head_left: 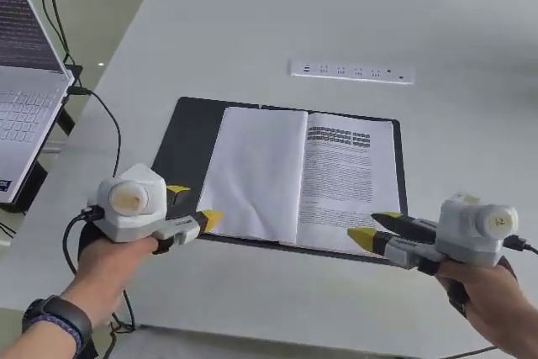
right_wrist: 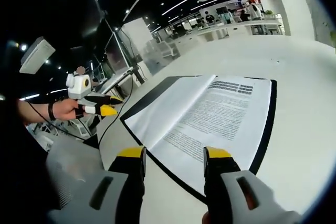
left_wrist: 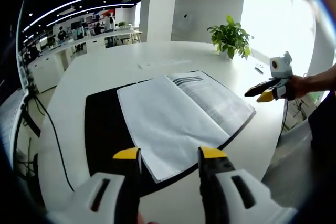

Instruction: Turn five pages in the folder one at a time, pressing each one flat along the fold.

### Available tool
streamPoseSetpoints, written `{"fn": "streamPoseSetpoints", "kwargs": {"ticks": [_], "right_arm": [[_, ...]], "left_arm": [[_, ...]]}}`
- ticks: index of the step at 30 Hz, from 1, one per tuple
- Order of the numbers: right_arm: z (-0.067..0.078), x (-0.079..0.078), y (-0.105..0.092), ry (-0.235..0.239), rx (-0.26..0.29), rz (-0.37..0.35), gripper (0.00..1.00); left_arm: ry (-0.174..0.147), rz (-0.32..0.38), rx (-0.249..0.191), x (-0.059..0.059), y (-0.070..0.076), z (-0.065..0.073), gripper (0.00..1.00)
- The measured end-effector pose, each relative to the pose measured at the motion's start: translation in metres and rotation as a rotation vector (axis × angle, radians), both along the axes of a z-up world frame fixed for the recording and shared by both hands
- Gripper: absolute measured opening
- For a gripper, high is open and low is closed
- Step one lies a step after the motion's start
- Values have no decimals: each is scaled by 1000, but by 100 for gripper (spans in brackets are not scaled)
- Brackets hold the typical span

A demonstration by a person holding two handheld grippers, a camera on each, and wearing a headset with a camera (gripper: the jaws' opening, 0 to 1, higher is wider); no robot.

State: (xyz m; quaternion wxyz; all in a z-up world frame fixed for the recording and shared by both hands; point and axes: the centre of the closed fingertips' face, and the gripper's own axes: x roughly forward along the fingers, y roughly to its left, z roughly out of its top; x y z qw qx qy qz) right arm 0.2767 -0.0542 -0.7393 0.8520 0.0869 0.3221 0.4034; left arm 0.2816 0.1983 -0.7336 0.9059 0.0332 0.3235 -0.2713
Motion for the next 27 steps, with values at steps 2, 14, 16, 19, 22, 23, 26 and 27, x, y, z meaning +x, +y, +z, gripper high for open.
{"fn": "streamPoseSetpoints", "kwargs": {"ticks": [2, 14, 16, 19, 22, 23, 26, 27], "right_arm": [[7, -1, -8, -10, -3, -16, 46], [41, -20, -36, -68, -12, -115, 61], [42, -24, -40, -72, -18, -127, 63], [43, -31, -44, -75, -20, -144, 66], [41, -37, -45, -75, -30, -149, 67], [40, -39, -45, -74, -37, -145, 68], [39, -43, -43, -76, -53, -133, 70], [40, -44, -43, -78, -55, -129, 70]], "left_arm": [[-11, -9, 2, -5, -1, 9, 46], [-55, 31, -21, -31, 8, 51, 61], [-56, 46, -25, -37, 10, 54, 63], [-57, 59, -31, -44, 12, 57, 66], [-56, 71, -32, -49, 13, 58, 68], [-55, 74, -32, -50, 13, 59, 68], [-55, 84, -31, -50, 14, 60, 69], [-56, 89, -32, -49, 13, 61, 69]]}}
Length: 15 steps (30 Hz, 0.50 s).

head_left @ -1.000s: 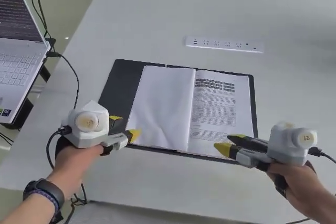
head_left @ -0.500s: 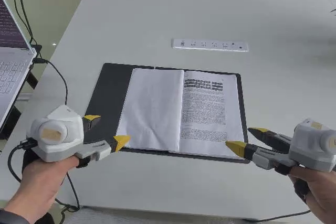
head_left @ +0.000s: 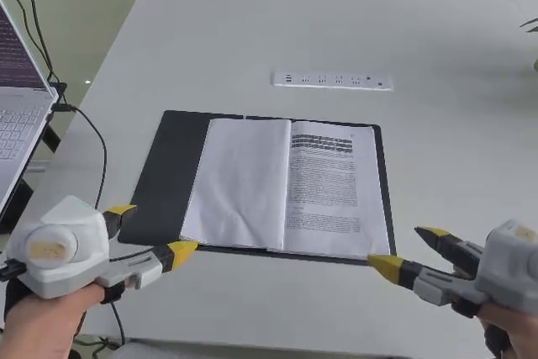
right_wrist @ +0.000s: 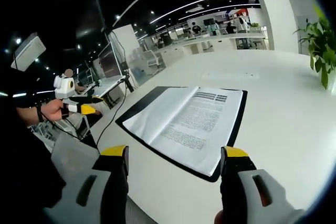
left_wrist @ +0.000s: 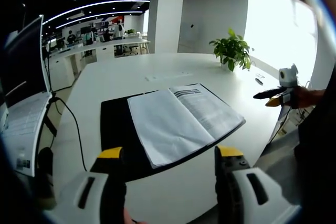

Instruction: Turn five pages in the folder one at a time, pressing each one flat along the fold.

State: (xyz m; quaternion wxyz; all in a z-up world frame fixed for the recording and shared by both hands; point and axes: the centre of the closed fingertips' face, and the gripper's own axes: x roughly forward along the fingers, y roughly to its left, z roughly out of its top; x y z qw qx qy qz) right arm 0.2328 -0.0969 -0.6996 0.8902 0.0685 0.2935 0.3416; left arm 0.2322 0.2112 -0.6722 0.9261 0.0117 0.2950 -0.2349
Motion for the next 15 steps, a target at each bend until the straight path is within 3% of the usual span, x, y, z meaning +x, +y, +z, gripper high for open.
{"fn": "streamPoseSetpoints", "kwargs": {"ticks": [7, 15], "right_arm": [[9, 1, -3, 0, 58, -27, 72], [14, -1, -10, -15, 55, -20, 72]], "left_arm": [[-19, 28, -14, 6, -7, 8, 69], [-36, 65, -25, 9, -10, 14, 71]]}}
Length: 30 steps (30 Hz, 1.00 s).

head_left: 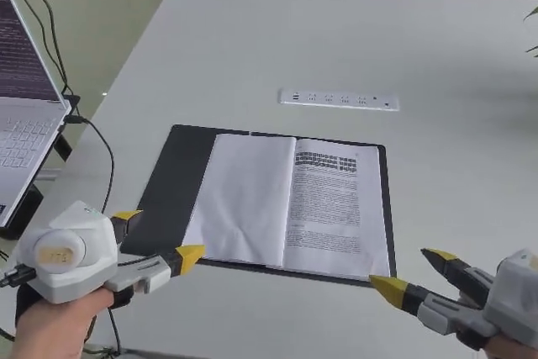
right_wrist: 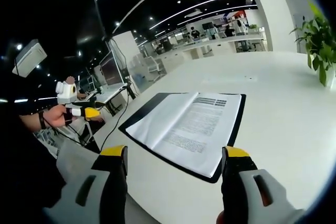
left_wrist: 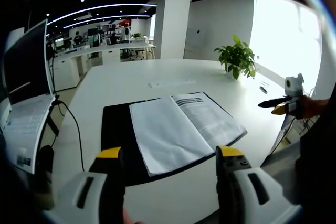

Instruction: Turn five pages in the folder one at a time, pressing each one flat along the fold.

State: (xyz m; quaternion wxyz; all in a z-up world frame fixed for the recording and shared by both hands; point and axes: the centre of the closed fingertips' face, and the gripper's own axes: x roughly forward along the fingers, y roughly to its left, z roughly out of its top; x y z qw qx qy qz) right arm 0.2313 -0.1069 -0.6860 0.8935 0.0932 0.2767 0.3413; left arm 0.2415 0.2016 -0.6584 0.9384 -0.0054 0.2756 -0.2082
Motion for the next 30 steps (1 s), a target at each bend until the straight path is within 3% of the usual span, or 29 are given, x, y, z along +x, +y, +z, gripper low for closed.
{"fn": "streamPoseSetpoints", "kwargs": {"ticks": [7, 16, 30], "right_arm": [[-6, -2, -4, 21, -15, 4, 72], [-1, 0, -8, 14, 9, -21, 72], [-3, -1, -15, 20, 13, -51, 72]], "left_arm": [[-15, 26, -4, 2, 3, 8, 71], [-23, 44, -1, 4, 8, 11, 72], [-22, 29, -6, 6, 1, 11, 72]]}}
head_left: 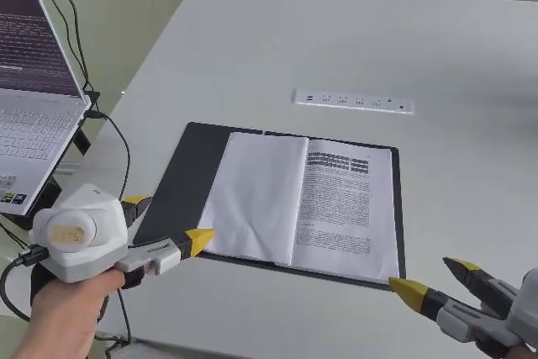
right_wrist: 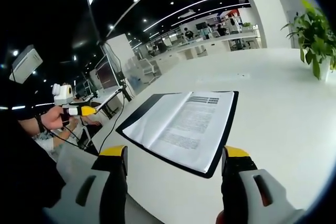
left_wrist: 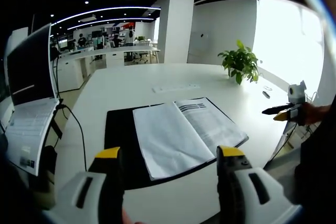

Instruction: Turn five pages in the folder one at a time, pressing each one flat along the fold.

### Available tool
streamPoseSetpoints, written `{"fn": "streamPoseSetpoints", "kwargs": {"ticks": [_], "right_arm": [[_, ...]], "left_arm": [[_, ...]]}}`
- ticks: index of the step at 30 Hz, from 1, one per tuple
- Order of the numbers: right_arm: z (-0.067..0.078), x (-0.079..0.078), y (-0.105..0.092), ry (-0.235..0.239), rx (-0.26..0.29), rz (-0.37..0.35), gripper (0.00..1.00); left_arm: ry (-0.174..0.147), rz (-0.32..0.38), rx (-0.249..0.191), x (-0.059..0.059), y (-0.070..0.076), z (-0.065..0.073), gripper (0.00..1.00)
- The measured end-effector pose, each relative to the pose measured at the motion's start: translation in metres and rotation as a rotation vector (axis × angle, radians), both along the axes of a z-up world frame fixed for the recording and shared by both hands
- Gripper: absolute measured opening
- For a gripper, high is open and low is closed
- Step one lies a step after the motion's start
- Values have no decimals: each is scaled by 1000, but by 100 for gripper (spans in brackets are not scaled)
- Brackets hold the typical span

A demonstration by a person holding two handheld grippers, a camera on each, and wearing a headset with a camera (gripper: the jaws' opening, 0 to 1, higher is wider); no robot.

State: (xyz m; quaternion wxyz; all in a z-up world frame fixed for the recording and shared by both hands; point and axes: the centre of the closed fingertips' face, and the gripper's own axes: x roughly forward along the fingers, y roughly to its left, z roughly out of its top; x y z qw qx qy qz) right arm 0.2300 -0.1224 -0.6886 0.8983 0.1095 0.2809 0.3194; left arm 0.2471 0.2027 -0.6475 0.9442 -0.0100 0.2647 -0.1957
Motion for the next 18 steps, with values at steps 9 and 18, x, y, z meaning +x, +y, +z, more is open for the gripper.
{"fn": "streamPoseSetpoints", "kwargs": {"ticks": [9, 18], "right_arm": [[1, -1, -9, -3, 15, -40, 71], [3, -1, -11, -13, 9, -50, 72]], "left_arm": [[4, -17, 0, 0, -5, -1, 73], [-7, -31, 11, 0, -5, 3, 75]]}}
